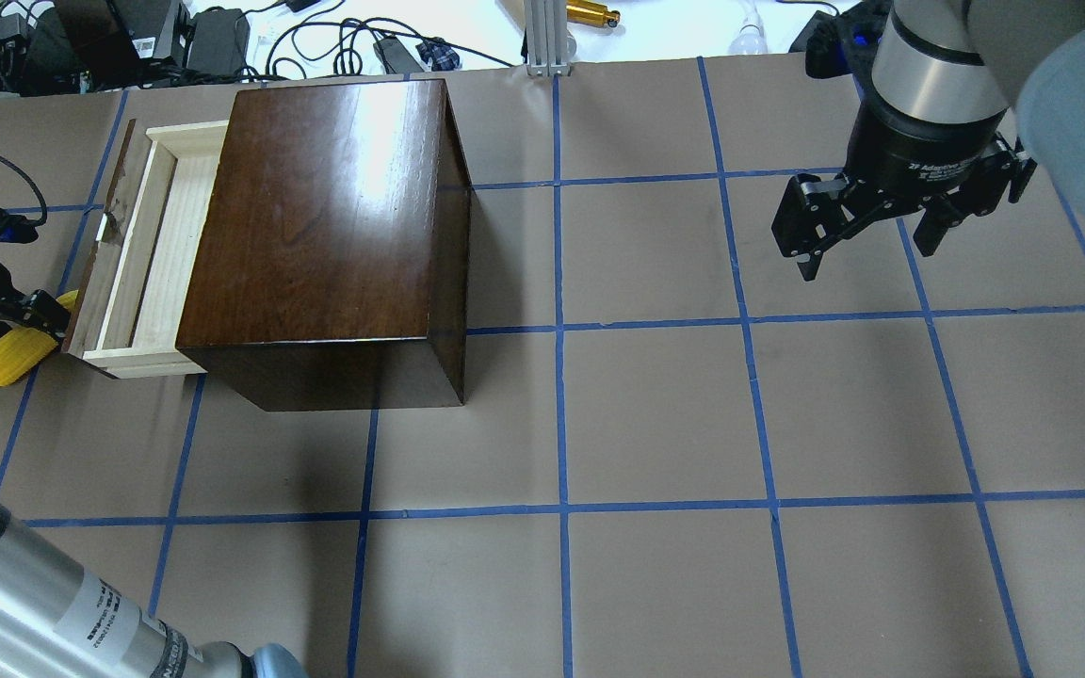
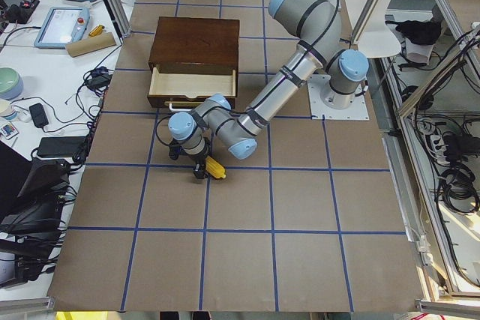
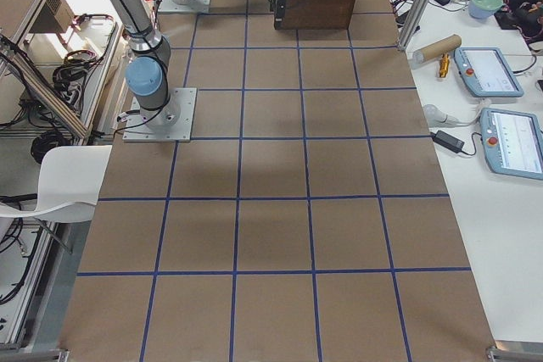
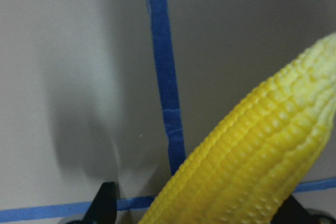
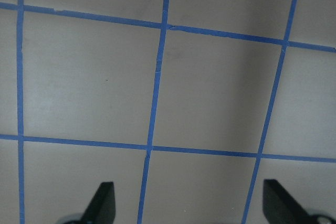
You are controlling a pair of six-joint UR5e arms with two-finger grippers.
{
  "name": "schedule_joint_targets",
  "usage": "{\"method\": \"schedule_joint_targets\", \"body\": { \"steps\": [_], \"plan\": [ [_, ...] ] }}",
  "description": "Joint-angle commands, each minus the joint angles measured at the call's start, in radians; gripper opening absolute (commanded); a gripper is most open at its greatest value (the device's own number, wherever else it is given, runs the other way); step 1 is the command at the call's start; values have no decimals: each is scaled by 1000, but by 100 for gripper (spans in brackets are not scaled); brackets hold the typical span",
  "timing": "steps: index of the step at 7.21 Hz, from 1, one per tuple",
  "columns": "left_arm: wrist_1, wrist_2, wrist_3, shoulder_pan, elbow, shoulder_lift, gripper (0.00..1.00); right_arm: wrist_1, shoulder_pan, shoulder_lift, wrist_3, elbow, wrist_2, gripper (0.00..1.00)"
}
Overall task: Open drawer and put corn inside
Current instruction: 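Lower the left gripper and grasp the yellow corn cob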
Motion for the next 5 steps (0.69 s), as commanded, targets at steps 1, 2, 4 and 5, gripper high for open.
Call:
{"method": "schedule_joint_targets", "body": {
  "steps": [1,2,4,5],
  "plan": [
    [8,-2,2,0,3,2,29,0,0,1,1,0,1,100],
    [8,-2,-2,0,3,2,3,0,0,0,-1,0,-1,100],
    [8,-4,-1,0,3,5,0,0,0,1,-1,0,1,100],
    [8,-4,-1,0,3,7,0,0,0,1,1,0,1,100]
  ]
}}
